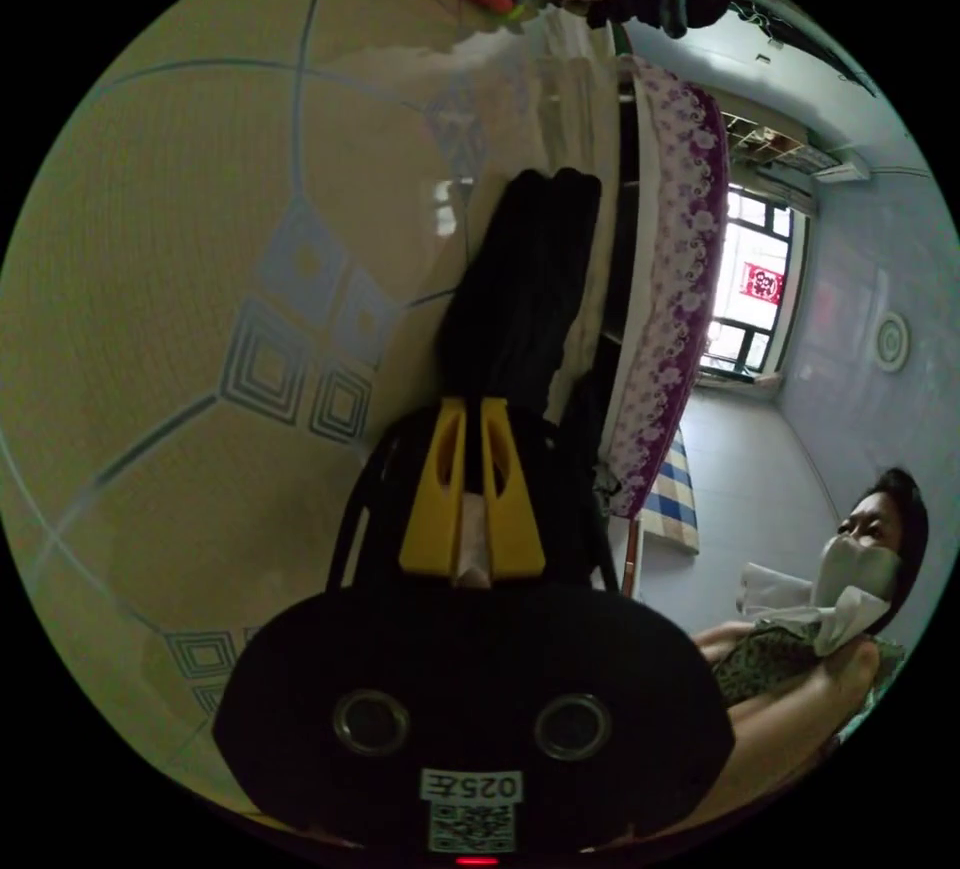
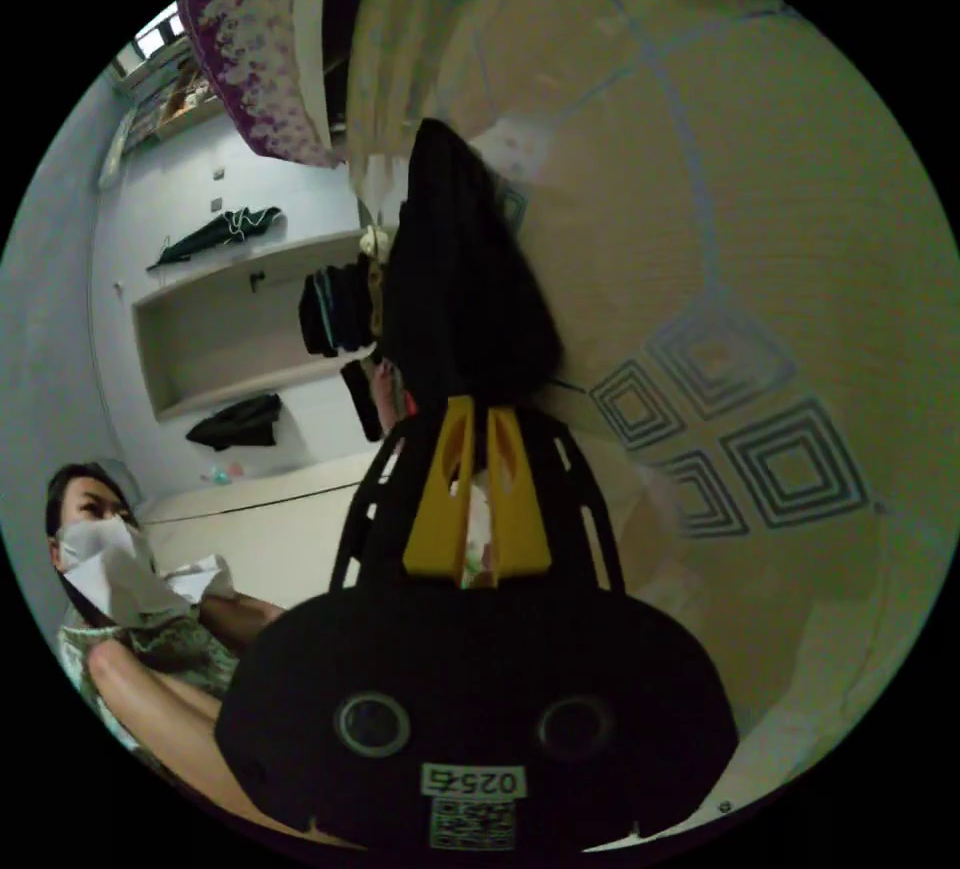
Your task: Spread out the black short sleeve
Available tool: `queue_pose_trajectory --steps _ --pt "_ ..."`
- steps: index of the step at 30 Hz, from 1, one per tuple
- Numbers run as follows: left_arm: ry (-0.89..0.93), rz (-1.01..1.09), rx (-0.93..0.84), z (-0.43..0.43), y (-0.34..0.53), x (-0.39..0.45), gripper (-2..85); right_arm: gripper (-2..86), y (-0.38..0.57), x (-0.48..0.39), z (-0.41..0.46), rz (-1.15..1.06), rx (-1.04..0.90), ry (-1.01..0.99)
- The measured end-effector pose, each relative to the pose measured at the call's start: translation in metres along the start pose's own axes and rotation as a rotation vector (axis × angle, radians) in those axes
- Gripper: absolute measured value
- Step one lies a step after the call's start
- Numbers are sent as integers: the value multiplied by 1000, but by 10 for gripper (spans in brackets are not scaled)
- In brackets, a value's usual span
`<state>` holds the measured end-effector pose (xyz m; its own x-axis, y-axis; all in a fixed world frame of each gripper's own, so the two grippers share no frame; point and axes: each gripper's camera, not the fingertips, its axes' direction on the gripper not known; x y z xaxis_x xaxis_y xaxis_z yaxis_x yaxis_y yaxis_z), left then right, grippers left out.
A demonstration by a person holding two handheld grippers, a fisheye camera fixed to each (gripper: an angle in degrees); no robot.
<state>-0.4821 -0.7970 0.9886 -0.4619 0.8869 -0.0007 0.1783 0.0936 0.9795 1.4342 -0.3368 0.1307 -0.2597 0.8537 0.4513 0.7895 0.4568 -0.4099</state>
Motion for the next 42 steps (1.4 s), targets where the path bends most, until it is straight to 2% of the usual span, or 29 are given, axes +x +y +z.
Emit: queue_pose_trajectory --steps 2,5,8,11,13,14,17,21,23,26,27,30,33,35,38,42 --pt "64 13 -9 -15 5 4 -16 0 1 1 -12 26 0 -186" --pt "147 94 -1 -38 20 31 -16 -5 14 -21 -37 -22 32 -345" --pt "157 218 6 -61 36 58 -16 -6 28 -49 -55 -183 -5 -301" --pt "99 160 -26 -71 44 48 -16 -7 28 -45 -57 -210 -68 -229" --pt "149 79 -40 -73 43 40 -16 -7 18 -46 -56 -209 -62 -300" --pt "222 83 -40 -75 36 48 -16 -7 4 -59 -54 -242 -63 -370" --pt "287 123 -83 -74 -17 94 -16 -7 -53 -122 -43 -363 -119 -446" --pt "148 272 -138 -67 -84 184 -16 -7 -113 -220 -39 -558 -150 -420" --pt "149 497 -82 -78 -84 253 -16 -7 -111 -283 -56 -767 -103 -468" --pt "180 695 10 -97 -66 296 -16 -7 -102 -313 -80 -884 -41 -422" --pt "195 699 9 -98 -65 297 -16 -7 -102 -313 -82 -890 -44 -394" --pt "224 639 -45 -85 -65 269 -16 -6 -107 -282 -76 -872 -51 -250" --pt "83 518 -81 -52 -68 201 -16 -6 -123 -200 -54 -693 -92 -191" --pt "-49 374 -164 -13 -70 122 -16 -6 -136 -106 -34 -483 -114 -93" --pt "-54 113 -262 22 -59 18 -16 -7 -135 3 -22 -266 -149 23" --pt "14 2 -258 28 -22 -45 -16 -7 -109 82 -25 -143 -121 -23"
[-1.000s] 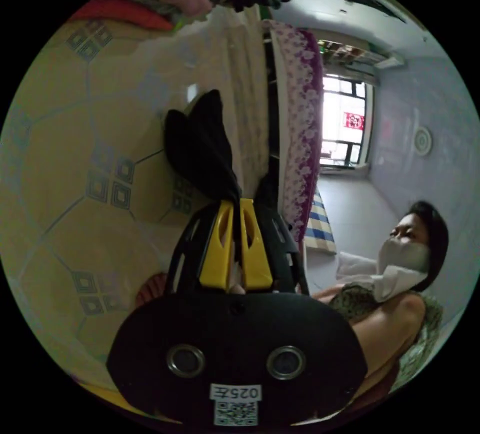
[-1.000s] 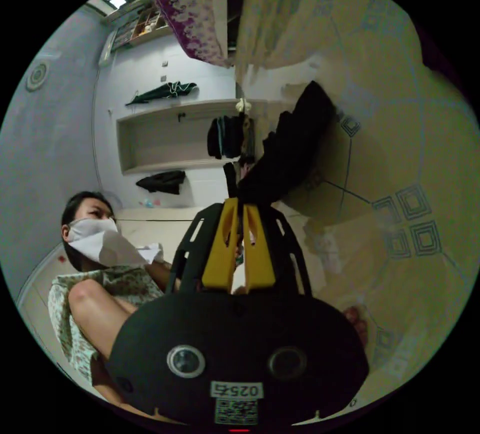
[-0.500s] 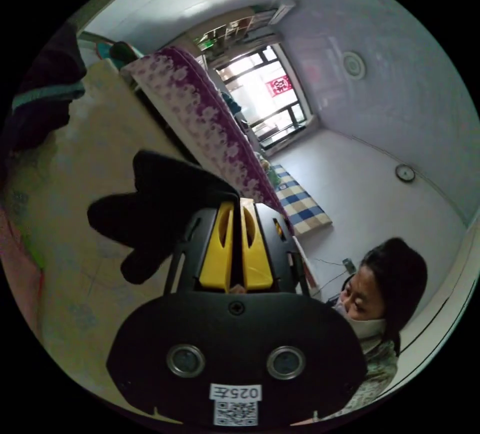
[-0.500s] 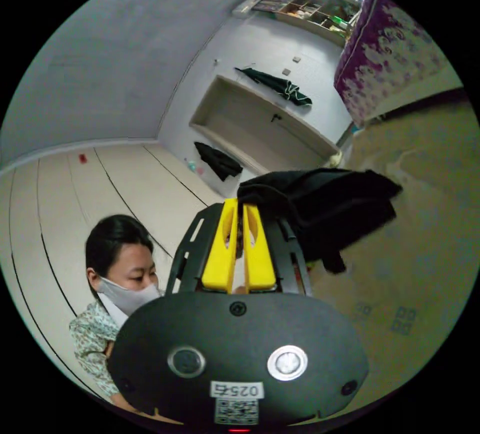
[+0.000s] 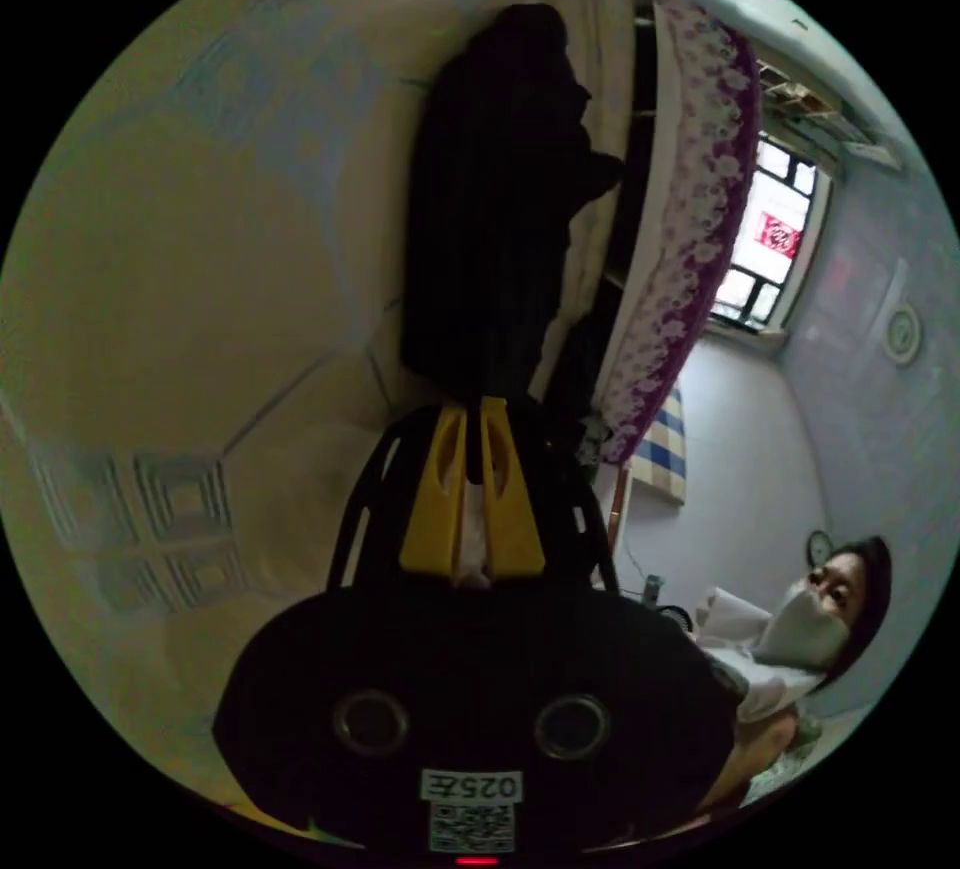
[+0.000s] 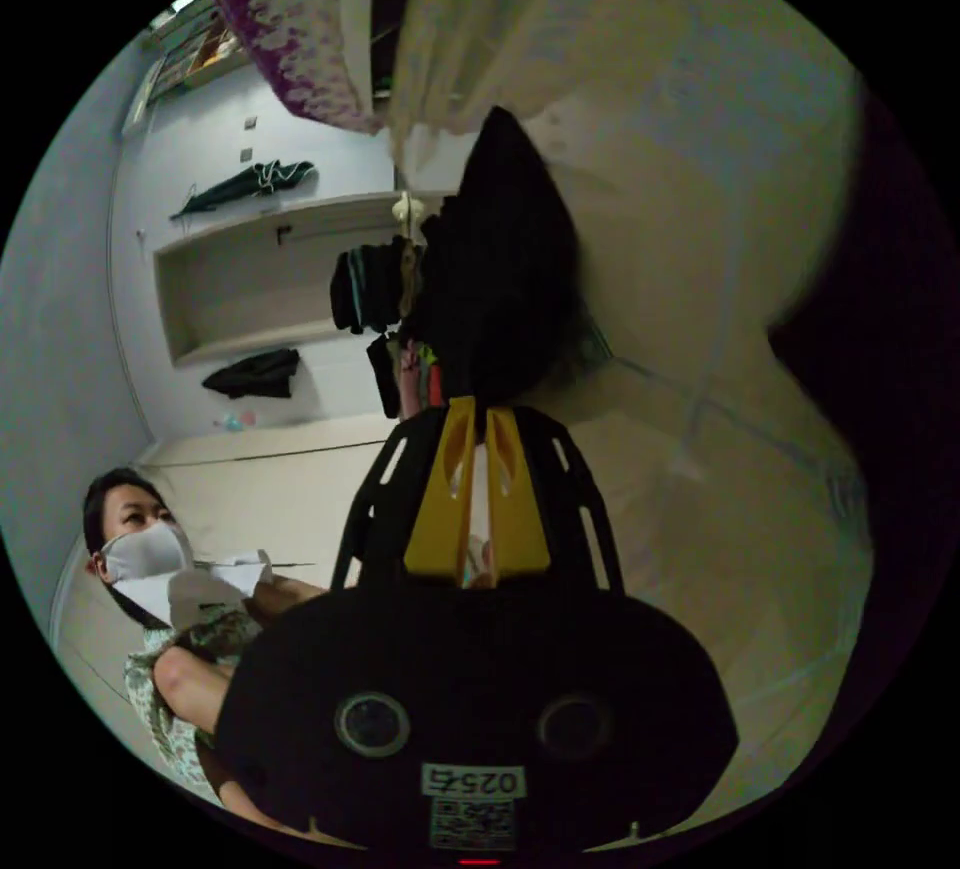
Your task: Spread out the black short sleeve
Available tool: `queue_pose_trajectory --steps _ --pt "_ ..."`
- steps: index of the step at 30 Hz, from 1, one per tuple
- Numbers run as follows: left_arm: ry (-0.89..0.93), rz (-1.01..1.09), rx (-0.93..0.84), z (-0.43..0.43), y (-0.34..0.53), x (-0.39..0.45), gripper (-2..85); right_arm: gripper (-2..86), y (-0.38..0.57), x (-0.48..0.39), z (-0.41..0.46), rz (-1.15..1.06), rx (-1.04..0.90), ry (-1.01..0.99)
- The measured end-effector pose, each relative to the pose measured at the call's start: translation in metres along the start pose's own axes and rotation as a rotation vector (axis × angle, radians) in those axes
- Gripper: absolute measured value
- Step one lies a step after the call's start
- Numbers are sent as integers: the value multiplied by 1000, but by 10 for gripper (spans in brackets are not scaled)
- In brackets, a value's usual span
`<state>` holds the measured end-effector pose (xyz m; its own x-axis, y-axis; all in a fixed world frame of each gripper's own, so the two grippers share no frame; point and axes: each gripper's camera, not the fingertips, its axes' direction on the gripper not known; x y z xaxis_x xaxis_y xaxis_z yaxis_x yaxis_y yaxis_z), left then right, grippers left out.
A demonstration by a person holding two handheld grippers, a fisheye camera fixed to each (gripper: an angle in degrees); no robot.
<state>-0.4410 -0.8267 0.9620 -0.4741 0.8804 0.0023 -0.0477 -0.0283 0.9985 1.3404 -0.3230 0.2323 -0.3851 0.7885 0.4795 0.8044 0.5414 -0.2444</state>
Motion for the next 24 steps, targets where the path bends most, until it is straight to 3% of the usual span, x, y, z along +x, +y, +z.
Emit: queue_pose_trajectory --steps 4,9,13,18,24 --pt "188 32 35 -8 49 -16 -16 -7 39 32 -3 24 60 -207" --pt "186 175 61 -31 102 22 -16 -7 72 13 3 -116 60 -367" --pt "91 140 30 -31 118 14 -16 -7 74 37 31 -113 -17 -322" --pt "110 -74 -23 -8 114 -34 -16 -5 56 100 70 22 -48 -291" --pt "-67 -214 -74 24 132 -87 -9 17 60 167 137 109 -284 86"
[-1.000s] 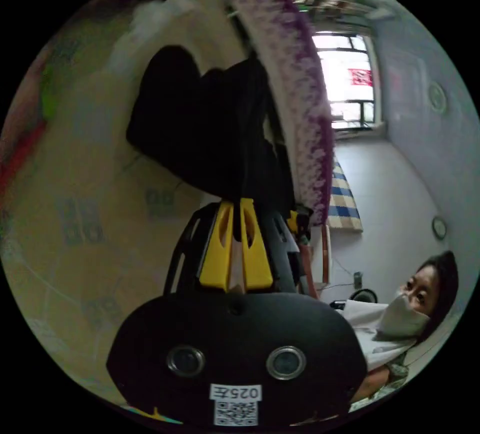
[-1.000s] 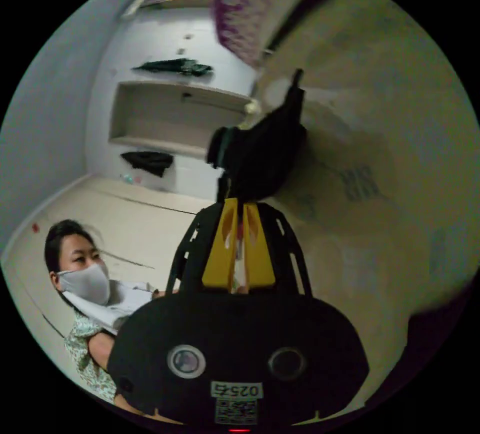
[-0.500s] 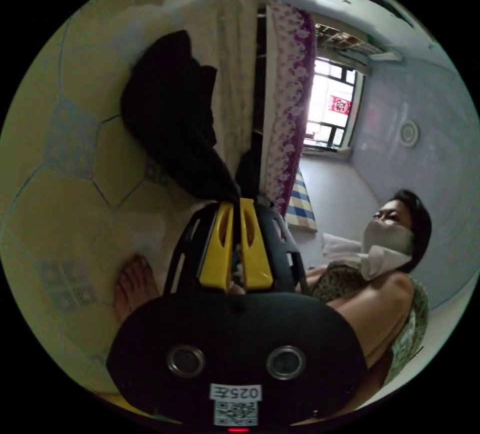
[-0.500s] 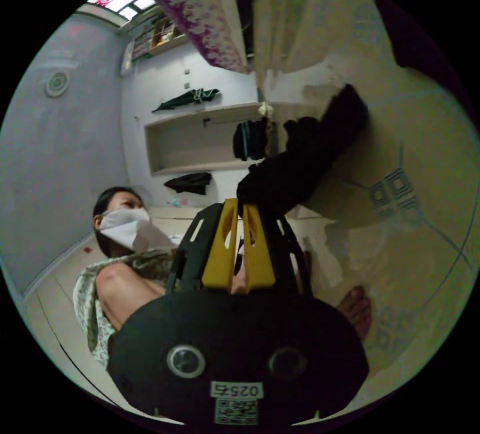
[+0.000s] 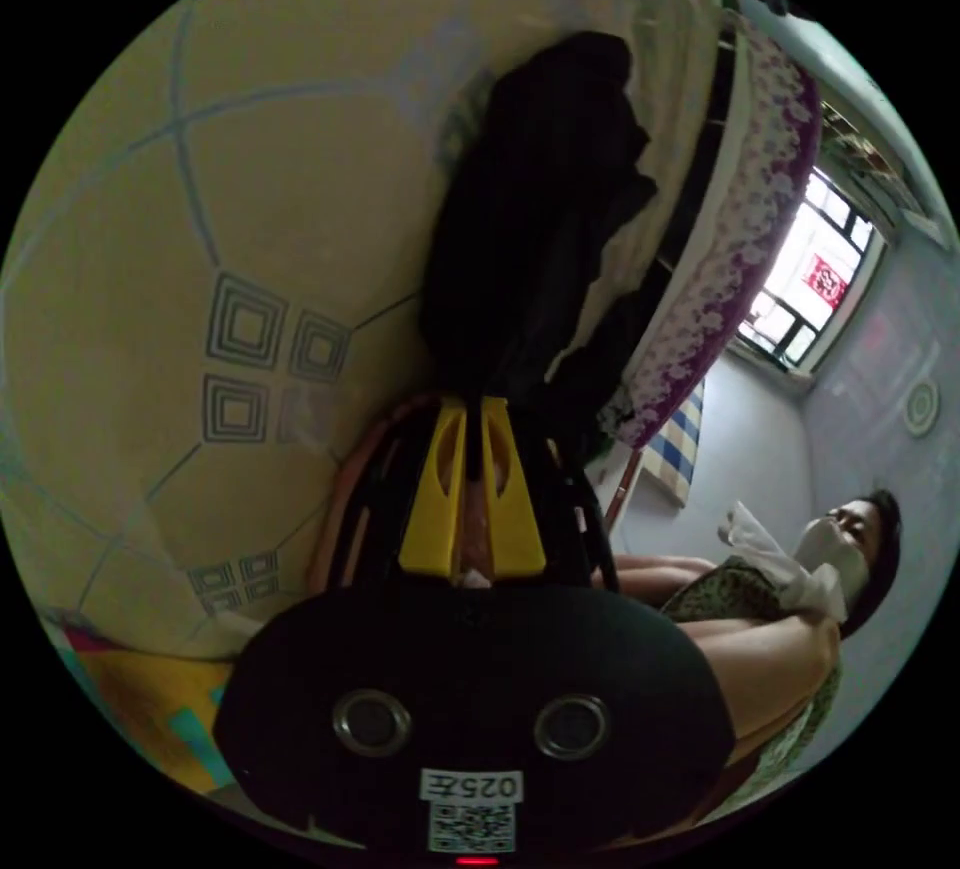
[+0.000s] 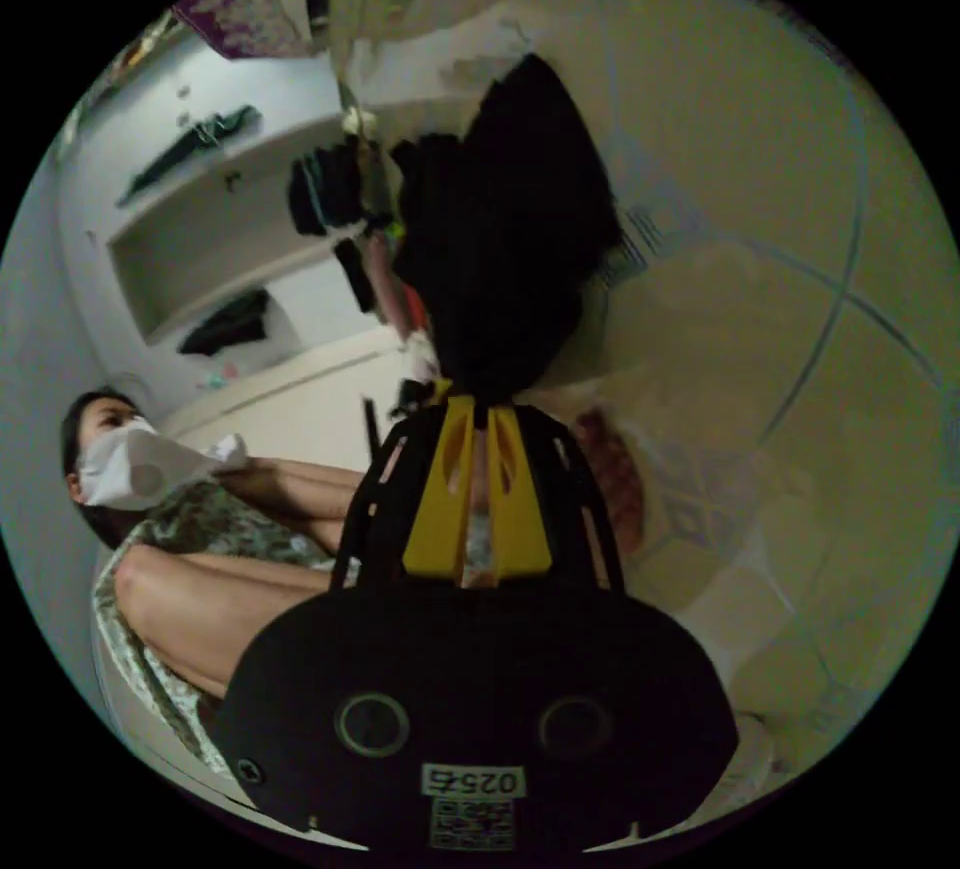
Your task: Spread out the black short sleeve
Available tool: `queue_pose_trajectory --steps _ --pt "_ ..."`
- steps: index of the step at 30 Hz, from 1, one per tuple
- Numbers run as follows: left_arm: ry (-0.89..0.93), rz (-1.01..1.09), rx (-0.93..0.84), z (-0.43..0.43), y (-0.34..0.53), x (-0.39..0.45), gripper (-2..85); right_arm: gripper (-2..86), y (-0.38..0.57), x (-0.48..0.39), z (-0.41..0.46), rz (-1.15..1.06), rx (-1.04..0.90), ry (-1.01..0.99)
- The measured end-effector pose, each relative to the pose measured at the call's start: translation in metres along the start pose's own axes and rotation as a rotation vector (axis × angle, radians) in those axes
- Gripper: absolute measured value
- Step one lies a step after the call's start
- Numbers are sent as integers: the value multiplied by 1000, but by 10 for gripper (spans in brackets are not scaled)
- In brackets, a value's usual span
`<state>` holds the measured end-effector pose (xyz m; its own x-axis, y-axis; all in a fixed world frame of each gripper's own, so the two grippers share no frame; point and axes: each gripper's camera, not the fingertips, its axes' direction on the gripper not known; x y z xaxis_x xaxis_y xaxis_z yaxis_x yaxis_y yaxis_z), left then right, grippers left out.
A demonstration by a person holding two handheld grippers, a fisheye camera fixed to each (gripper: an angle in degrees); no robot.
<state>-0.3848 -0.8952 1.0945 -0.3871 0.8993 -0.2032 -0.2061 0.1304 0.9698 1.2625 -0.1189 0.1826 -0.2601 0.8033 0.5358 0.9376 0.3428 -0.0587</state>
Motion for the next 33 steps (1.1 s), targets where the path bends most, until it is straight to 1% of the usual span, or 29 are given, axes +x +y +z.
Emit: queue_pose_trajectory --steps 1,3,6,8,9,11,12,14,15,17,19,22,24,27,29,31,33 --pt "19 -24 -7 7 2 -10 0 49 -3 10 15 5 -47 72" --pt "3 -50 -23 14 7 -21 24 82 -6 25 34 14 -115 108" --pt "-170 -16 26 8 25 -18 62 99 -9 45 50 19 -145 111" --pt "-354 82 125 -3 42 1 58 93 -14 47 57 -2 -101 236" --pt "-389 127 155 -5 46 8 57 92 -16 44 60 -22 -85 277" --pt "-496 314 252 0 47 34 54 104 -29 22 81 -160 -12 469" --pt "-520 360 266 4 44 39 55 108 -33 15 90 -209 2 504" --pt "-524 546 255 31 23 58 58 120 -52 -10 137 -441 35 588" --pt "-521 578 246 39 16 61 59 119 -58 -15 151 -491 24 600" --pt "-558 663 196 71 -9 68 64 114 -81 -23 212 -659 -63 599" --pt "-632 700 170 91 -20 70 64 113 -96 -24 257 -769 -122 565" --pt "-708 739 143 109 -24 69 43 117 -122 -17 328 -905 -209 589" --pt "-689 733 142 108 -19 62 12 123 -134 -13 367 -994 -265 635" --pt "-561 827 166 96 13 61 -6 153 -142 -11 424 -1178 -315 681" --pt "-462 930 103 93 42 69 -10 167 -137 -10 463 -1342 -373 700" --pt "-406 978 68 91 59 73 -11 171 -132 -5 490 -1455 -447 709" --pt "-416 1014 46 87 71 76 -11 170 -129 4 515 -1526 -564 707"
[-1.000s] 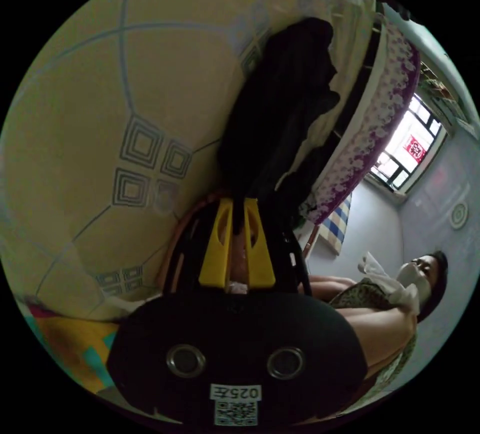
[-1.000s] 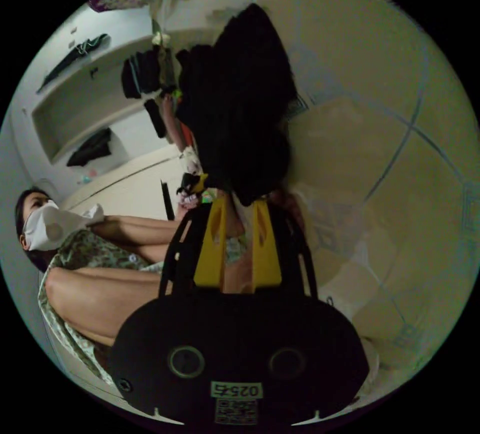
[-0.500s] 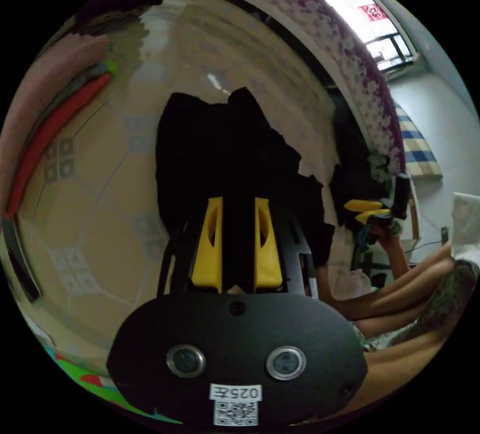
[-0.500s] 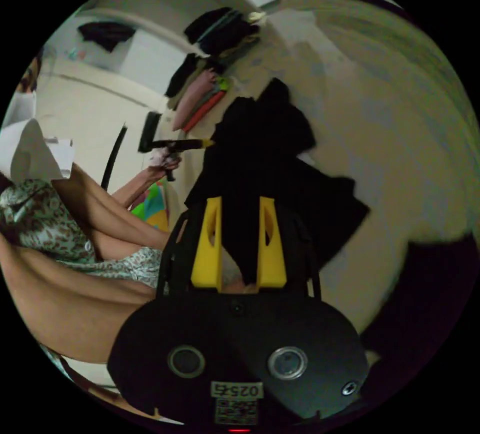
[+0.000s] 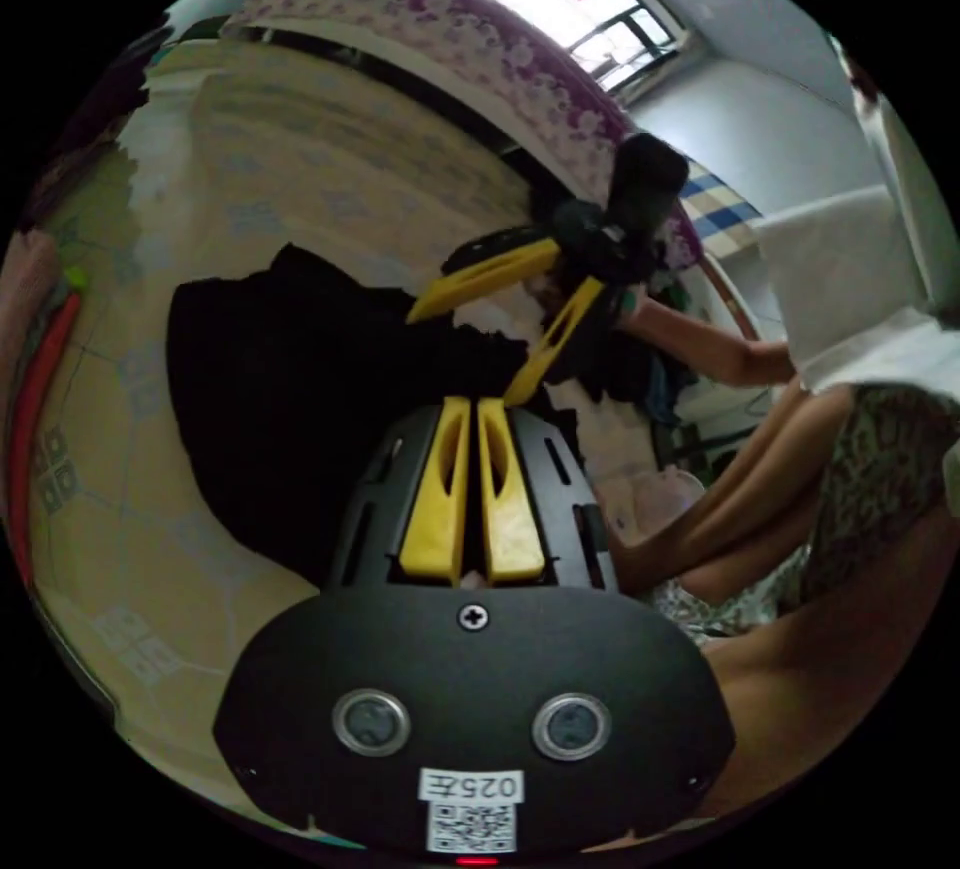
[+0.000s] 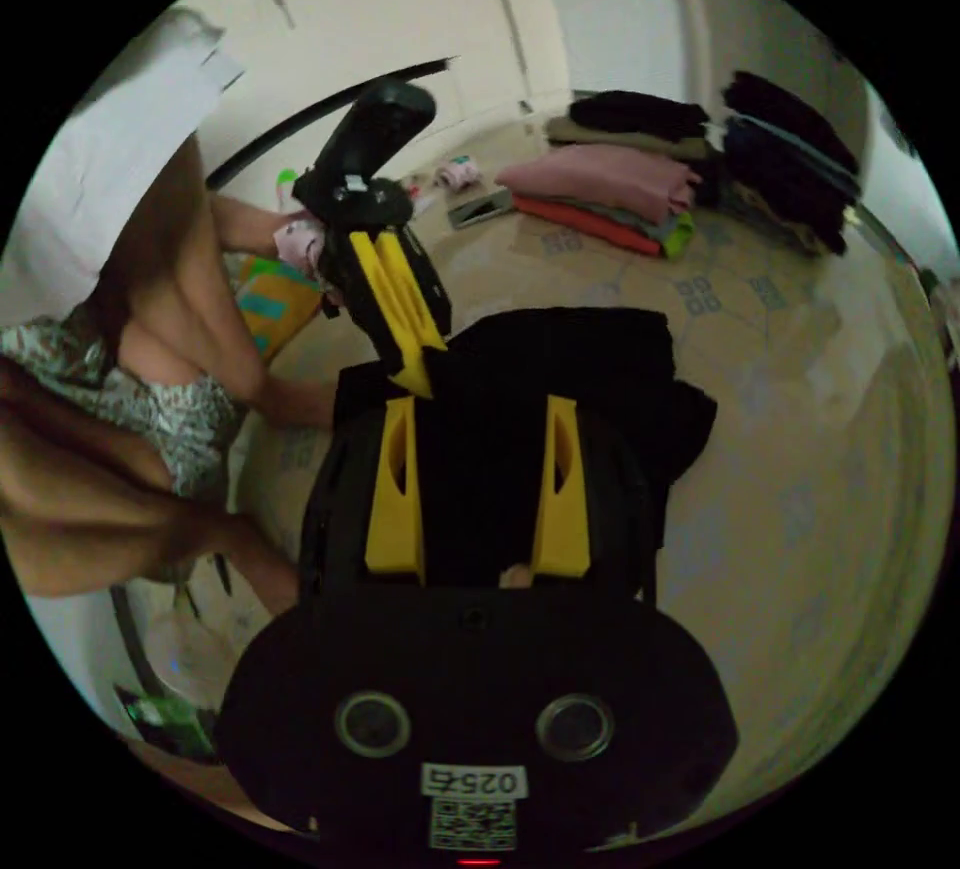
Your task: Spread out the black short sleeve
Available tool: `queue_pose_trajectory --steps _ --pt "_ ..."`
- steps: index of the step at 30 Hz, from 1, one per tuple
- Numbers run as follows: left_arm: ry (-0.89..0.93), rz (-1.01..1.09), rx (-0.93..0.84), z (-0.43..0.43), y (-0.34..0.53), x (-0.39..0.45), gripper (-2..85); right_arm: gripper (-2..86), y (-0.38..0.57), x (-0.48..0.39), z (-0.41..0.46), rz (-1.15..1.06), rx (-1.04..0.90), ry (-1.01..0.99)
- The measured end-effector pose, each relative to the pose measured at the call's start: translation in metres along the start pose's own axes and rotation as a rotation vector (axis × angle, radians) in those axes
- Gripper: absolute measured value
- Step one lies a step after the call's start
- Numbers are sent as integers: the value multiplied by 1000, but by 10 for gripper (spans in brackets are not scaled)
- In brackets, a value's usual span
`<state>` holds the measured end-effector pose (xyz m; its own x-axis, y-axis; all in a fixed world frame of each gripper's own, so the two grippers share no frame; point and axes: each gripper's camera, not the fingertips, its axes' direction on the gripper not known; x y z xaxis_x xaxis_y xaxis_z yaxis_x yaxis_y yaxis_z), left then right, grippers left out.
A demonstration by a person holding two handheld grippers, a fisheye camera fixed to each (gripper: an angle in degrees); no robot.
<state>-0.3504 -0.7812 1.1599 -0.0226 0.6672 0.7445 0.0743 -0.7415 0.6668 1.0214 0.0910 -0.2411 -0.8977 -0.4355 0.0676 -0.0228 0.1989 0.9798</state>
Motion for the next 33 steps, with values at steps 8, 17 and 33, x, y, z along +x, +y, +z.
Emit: queue_pose_trajectory --steps 8,17,33 --pt "46 95 -99 -22 0 3 -13 139 -38 -35 94 -383 -173 59" --pt "28 125 -123 -79 -29 -13 2 9 -92 -33 156 -527 -358 -159" --pt "543 -1118 164 -163 84 -158 82 -4 -104 -54 76 -88 -29 35"
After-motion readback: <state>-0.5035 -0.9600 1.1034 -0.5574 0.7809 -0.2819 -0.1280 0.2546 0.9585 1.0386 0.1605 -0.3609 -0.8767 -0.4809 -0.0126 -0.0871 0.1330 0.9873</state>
